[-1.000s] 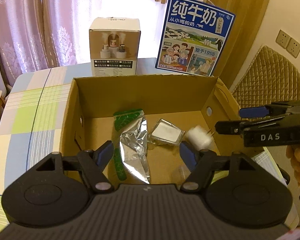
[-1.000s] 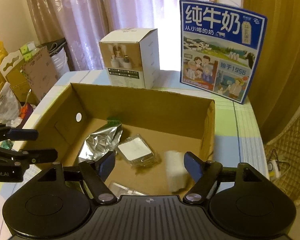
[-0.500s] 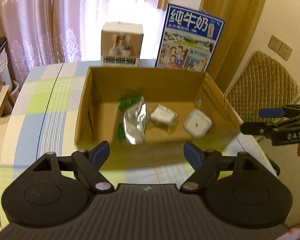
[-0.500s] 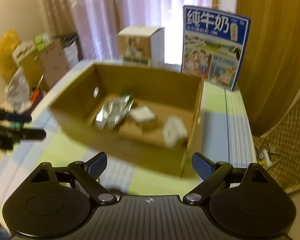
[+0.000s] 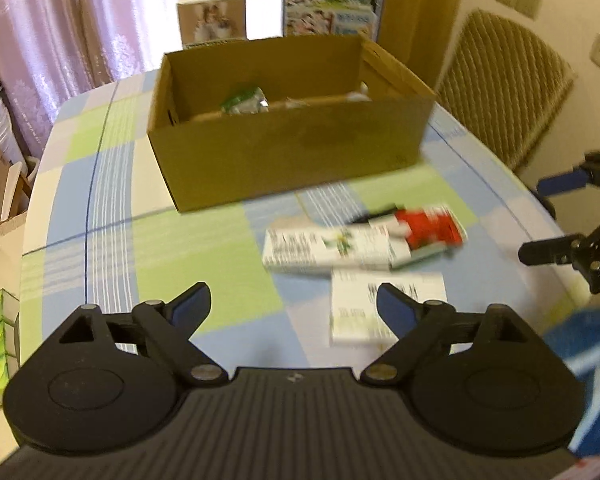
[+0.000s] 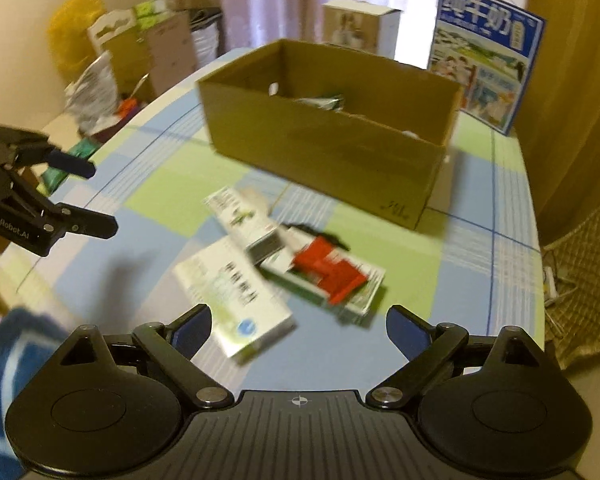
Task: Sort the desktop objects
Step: 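Move both open tools back toward the remaining medicine boxes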
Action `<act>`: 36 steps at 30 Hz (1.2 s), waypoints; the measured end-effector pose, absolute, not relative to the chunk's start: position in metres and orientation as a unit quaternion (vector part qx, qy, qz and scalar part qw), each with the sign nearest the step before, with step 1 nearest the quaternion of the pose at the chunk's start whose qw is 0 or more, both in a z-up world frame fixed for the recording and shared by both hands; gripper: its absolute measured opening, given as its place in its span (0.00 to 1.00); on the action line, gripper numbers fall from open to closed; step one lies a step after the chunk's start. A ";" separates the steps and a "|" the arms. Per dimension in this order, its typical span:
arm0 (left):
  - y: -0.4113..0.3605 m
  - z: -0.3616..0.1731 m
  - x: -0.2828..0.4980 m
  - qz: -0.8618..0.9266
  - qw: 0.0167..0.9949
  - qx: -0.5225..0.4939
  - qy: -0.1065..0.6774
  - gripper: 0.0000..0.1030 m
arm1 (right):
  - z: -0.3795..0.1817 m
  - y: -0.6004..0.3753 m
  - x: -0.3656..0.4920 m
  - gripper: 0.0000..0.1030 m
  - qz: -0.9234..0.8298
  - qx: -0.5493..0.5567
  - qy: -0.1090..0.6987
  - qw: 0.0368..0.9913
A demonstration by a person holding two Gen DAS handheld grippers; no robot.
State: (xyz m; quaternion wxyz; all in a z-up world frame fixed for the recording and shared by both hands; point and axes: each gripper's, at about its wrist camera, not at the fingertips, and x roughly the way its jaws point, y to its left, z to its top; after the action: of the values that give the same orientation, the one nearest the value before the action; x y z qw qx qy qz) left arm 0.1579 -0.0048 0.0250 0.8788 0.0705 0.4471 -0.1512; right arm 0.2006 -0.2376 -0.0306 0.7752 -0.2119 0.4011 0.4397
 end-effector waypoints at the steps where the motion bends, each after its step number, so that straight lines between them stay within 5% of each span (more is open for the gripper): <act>1: -0.005 0.024 0.151 -0.155 0.878 0.074 0.447 0.89 | -0.032 -0.239 0.196 0.89 0.444 -0.215 0.397 0.774; 5: -0.005 0.021 0.131 -0.171 0.874 0.082 0.447 0.95 | -0.035 -0.240 0.182 0.89 0.451 -0.220 0.395 0.770; 36: -0.005 -0.010 0.090 -0.221 0.839 0.206 0.452 0.95 | -0.076 -0.243 0.146 0.89 0.437 -0.268 0.385 0.767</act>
State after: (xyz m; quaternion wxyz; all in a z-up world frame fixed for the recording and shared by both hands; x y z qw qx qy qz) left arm 0.0902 -0.0050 -0.0102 0.8391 0.2061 0.4523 -0.2211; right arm 0.1462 -0.2432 -0.0763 0.7672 -0.2684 0.3847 0.4374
